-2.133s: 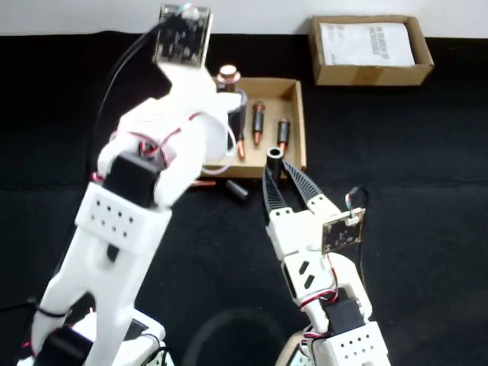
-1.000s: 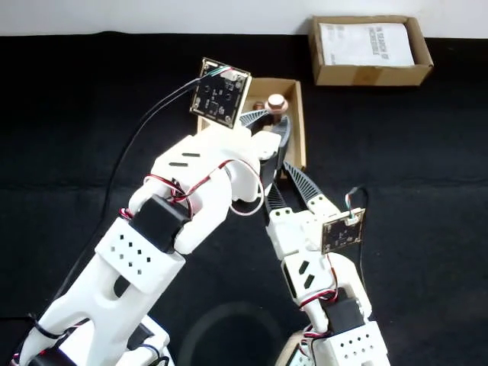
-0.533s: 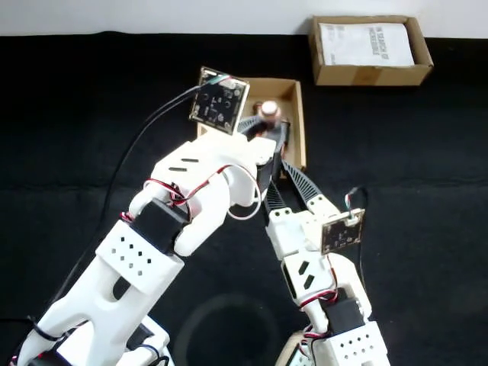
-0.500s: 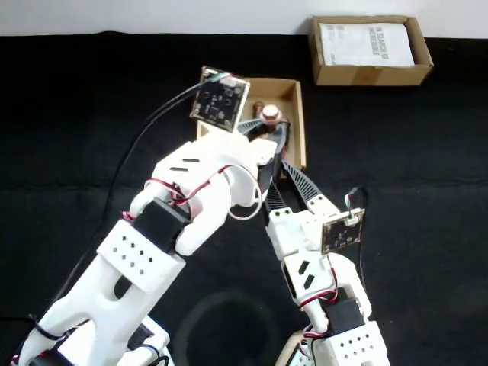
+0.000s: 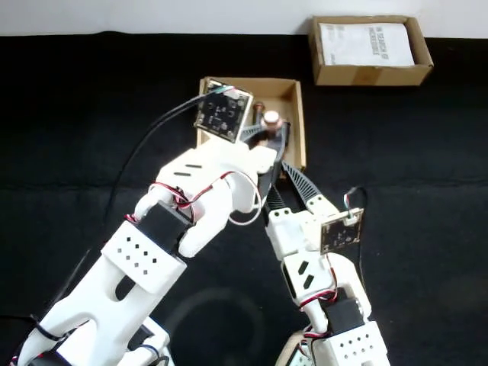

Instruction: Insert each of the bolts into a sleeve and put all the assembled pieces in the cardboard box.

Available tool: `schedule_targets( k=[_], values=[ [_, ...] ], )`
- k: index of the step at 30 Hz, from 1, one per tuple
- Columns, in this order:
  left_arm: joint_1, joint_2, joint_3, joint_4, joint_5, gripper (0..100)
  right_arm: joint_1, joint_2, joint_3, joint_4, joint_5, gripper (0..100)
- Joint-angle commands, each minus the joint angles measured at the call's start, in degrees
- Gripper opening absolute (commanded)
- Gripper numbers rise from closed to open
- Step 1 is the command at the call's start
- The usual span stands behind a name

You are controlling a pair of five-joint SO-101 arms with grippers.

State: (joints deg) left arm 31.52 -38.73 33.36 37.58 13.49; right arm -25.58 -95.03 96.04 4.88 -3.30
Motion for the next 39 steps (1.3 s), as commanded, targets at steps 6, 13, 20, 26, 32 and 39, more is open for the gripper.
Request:
schedule_targets(
  k=[6, 13, 20, 26, 32, 39],
  values=[
    [0.8, -1.3, -0.6, 11.4, 4.2, 30, 0.0, -0.8, 7.3, -1.4, 0.1, 0.7],
    [-1.1, -1.7, -0.8, 13.8, 4.0, 30, 0.0, -0.8, 7.2, -1.4, 0.4, 0.7],
    [-2.1, -7.8, -1.3, 20.7, 4.0, 30, 0.0, -0.8, 7.2, -1.4, 0.4, 0.7],
    [-1.6, -22.3, -0.8, 24.5, 4.0, 29, 0.0, -0.8, 7.3, -1.4, 0.4, 0.7],
    [-2.1, -34.5, 0.6, 25.5, 3.2, 4, 0.0, -0.8, 7.3, -1.4, 0.4, 0.7],
    [-9.8, -47.3, 13.8, 26.6, 0.1, 1, 0.1, -0.8, 3.6, 2.2, 0.0, 0.7]
  ],
)
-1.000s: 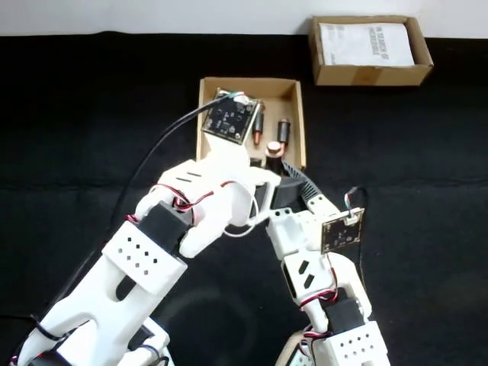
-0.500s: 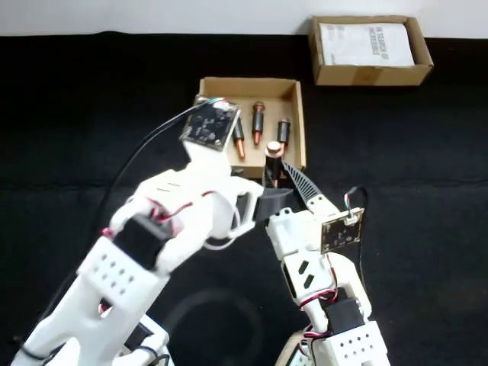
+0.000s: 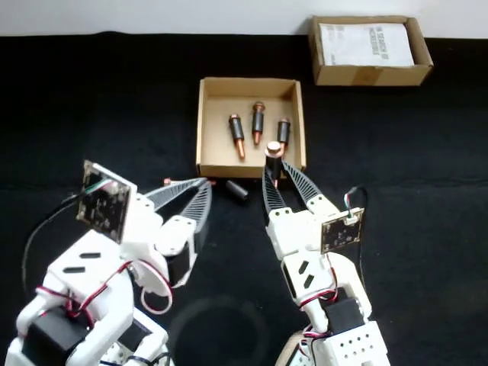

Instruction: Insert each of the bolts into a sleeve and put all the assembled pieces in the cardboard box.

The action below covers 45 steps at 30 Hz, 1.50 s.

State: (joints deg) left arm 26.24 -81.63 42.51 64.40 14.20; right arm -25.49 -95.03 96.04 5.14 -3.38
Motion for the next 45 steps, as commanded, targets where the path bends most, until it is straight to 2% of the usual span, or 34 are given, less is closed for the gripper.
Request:
schedule_targets(
  k=[1, 5, 12, 17, 28, 37, 45],
  values=[
    [-7.2, -6.4, 7.4, -0.2, -0.6, 1, 0.0, -0.6, 1.4, 4.6, -0.4, 0.7],
    [-17.8, -13.8, 18.6, -0.2, -0.6, 1, -0.2, -0.3, -8.1, 16.0, -5.6, 0.7],
    [-34.0, -22.6, 35.6, -0.8, -0.7, 1, -0.3, 0.6, -21.8, 28.4, -5.8, 0.7],
    [-41.5, -22.1, 43.4, -7.5, -0.6, 1, -0.1, 10.9, -34.5, 34.2, -5.9, 0.7],
    [-43.1, -22.0, 54.6, -16.0, -0.4, 1, -0.1, 46.8, -67.7, 38.5, -5.9, 0.7],
    [-43.1, -21.8, 54.6, -14.9, -0.4, 1, 0.0, 76.2, -91.5, 44.1, -5.9, 0.7],
    [-42.8, -21.8, 54.6, -13.6, -0.4, 1, 1.9, 95.9, -103.9, 44.5, -5.9, 0.7]
  ],
)
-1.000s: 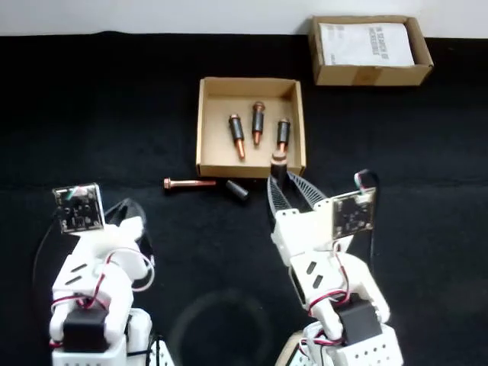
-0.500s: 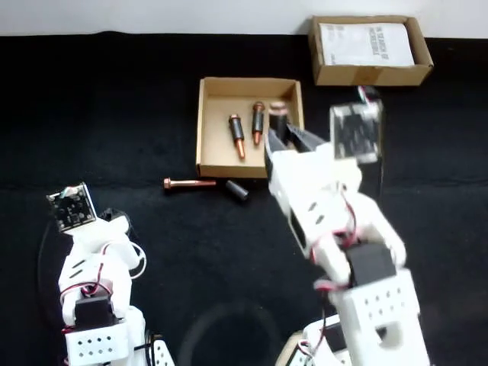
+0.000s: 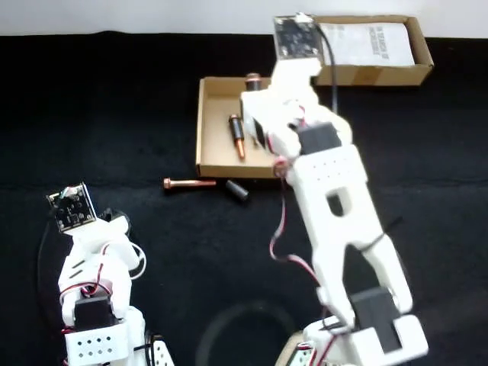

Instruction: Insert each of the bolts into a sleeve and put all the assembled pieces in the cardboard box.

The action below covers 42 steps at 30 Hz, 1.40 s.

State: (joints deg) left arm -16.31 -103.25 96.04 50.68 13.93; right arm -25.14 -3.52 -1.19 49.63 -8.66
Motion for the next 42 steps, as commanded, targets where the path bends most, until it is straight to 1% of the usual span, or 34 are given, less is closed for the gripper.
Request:
schedule_targets(
  k=[1, 6, 9, 11, 16, 25, 27, 31, 32, 36, 39, 42],
  values=[
    [-0.2, -0.1, 1.1, 0.1, -0.2, 1, 2.2, 6.5, -7.5, 0.0, -0.6, 0.7],
    [-0.1, -0.1, 1.1, 0.0, -0.2, 1, 5.4, 15.6, -9.8, 0.0, -1.1, 0.7],
    [-0.1, -0.1, 1.1, 0.0, -0.2, 1, 7.6, 20.0, -10.2, -0.8, -6.8, 0.7],
    [-0.1, -0.1, 1.1, 0.0, -0.2, 1, 8.1, 22.1, -10.2, -3.2, -8.3, 0.7],
    [-0.1, -0.1, 1.1, 0.0, -0.2, 1, 6.9, 25.5, -9.9, -4.4, -8.3, 0.7],
    [-0.1, -0.1, 1.1, 0.0, -0.2, 1, 4.0, 26.2, -9.6, -4.3, -8.3, 1.4],
    [-0.1, -0.1, 1.1, 0.0, -0.2, 1, 3.5, 26.2, -9.6, -2.1, -8.3, 6.4],
    [-0.1, -0.1, 1.1, 0.0, -0.2, 1, 2.4, 26.2, -10.0, 3.7, -8.3, 24.1],
    [-0.1, -0.1, 1.1, 0.0, -0.2, 1, 2.4, 26.0, -10.1, 4.6, -8.3, 26.1],
    [-0.1, -0.1, 1.1, 0.0, -0.2, 1, 2.7, 24.0, -11.1, 5.9, -8.4, 25.1],
    [-0.1, -0.1, 1.1, 0.0, -0.2, 1, 2.2, 19.6, -11.6, 9.2, -8.6, 22.7],
    [-0.1, -0.1, 1.1, 0.0, -0.2, 1, -0.8, 13.6, -11.2, 13.8, -8.6, 19.0]
  ],
)
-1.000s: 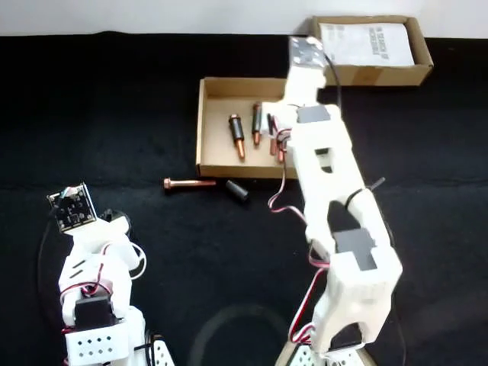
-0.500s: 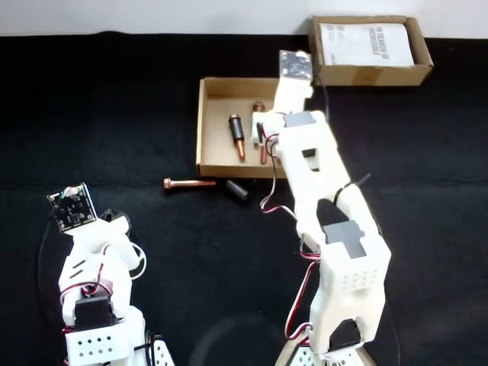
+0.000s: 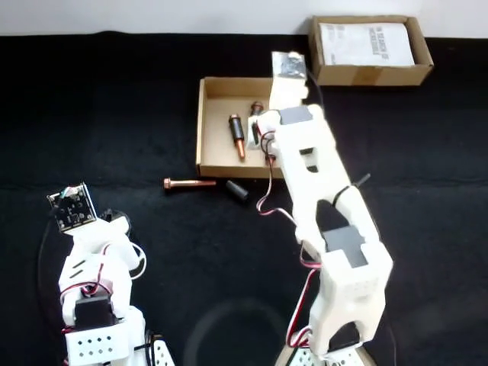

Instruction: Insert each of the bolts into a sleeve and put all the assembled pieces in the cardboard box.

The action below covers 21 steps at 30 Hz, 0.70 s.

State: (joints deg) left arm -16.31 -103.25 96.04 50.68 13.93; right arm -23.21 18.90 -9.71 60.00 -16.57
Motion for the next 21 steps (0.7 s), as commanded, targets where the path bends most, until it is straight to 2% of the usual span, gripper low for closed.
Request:
schedule_targets(
  k=[1, 8, 15, 21],
  values=[
    [-0.1, -0.1, 1.1, 0.0, -0.2, 1, -4.1, -10.9, -2.6, 5.3, -0.8, 17.8],
    [-0.1, -0.1, 1.1, 0.0, -0.2, 1, -12.9, -19.6, -2.6, 19.9, -0.8, 12.3],
    [-0.1, -0.1, 1.1, 0.3, -0.3, 1, -14.0, -18.5, -2.5, 32.9, 0.4, 12.3],
    [-0.1, -0.1, 1.1, 0.4, -0.4, 1, -10.3, -12.5, -2.6, 36.4, 18.2, 12.3]
  ],
)
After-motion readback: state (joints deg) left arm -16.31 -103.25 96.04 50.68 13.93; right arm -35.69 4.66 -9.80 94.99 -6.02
